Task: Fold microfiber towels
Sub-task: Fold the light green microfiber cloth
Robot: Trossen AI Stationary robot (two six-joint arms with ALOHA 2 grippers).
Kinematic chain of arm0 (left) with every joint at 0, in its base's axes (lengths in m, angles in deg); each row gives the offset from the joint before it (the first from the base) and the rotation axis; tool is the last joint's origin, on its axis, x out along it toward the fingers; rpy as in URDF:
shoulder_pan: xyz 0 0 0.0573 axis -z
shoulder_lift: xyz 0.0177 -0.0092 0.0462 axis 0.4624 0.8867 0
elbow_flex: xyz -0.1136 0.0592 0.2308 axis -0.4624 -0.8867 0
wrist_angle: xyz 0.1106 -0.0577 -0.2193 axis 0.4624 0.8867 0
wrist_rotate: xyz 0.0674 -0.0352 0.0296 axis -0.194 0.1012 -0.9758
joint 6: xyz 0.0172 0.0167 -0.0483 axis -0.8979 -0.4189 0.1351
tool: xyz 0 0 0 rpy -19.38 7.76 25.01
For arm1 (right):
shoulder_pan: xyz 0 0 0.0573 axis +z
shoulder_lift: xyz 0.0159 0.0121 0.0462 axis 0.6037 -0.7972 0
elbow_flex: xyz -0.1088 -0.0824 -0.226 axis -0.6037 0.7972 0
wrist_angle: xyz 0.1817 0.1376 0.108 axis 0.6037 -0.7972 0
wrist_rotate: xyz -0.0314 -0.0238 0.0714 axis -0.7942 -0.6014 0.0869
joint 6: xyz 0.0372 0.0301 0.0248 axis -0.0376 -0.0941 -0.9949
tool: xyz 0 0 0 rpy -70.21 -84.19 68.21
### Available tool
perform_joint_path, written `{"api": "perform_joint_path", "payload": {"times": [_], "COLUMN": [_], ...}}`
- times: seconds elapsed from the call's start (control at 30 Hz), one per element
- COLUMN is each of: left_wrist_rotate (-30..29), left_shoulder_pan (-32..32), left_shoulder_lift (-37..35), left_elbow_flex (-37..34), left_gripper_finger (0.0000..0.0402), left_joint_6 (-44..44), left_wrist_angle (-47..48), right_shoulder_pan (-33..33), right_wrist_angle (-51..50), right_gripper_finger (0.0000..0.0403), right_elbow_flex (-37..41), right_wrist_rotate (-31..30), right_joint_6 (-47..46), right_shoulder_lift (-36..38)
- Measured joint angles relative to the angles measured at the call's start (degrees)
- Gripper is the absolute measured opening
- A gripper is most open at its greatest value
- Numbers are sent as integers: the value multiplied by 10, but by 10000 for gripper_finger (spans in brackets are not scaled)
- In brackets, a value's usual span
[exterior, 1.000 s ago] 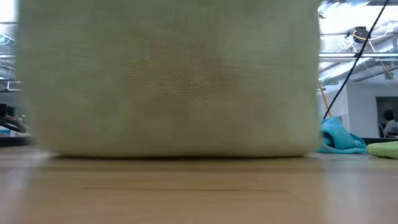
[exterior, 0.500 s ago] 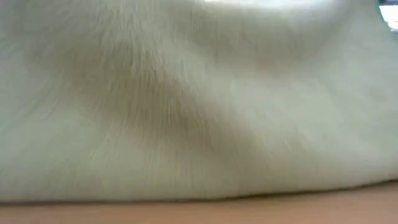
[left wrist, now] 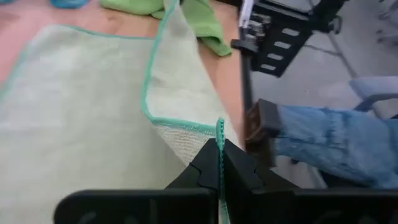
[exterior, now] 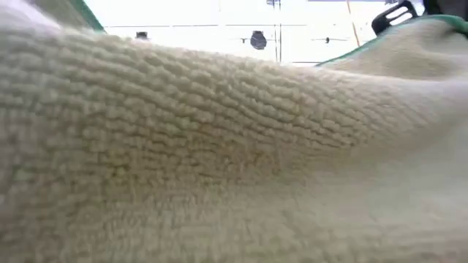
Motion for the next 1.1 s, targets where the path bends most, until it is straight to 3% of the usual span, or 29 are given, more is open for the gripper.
{"api": "perform_joint_path", "payload": {"times": [0.27,0.5,0.63,0.8,1.1], "left_wrist_rotate": [-20,-45,-36,-27,-27], "left_shoulder_pan": [-1,-19,-27,-31,-32], "left_shoulder_lift": [-2,-2,-2,-2,-2], "left_elbow_flex": [0,0,0,0,0], "left_gripper_finger": [4,15,4,21,5], "left_joint_6": [102,189,201,198,205], "left_wrist_angle": [163,299,318,318,318], "right_shoulder_pan": [-70,-155,-185,-206,-216], "right_wrist_angle": [17,186,252,297,306], "right_gripper_finger": [4,4,4,4,4], "right_elbow_flex": [20,107,151,183,192], "right_wrist_rotate": [-61,-73,-56,-14,-12], "right_joint_6": [32,59,60,57,69], "right_shoulder_lift": [1,0,0,0,0]}}
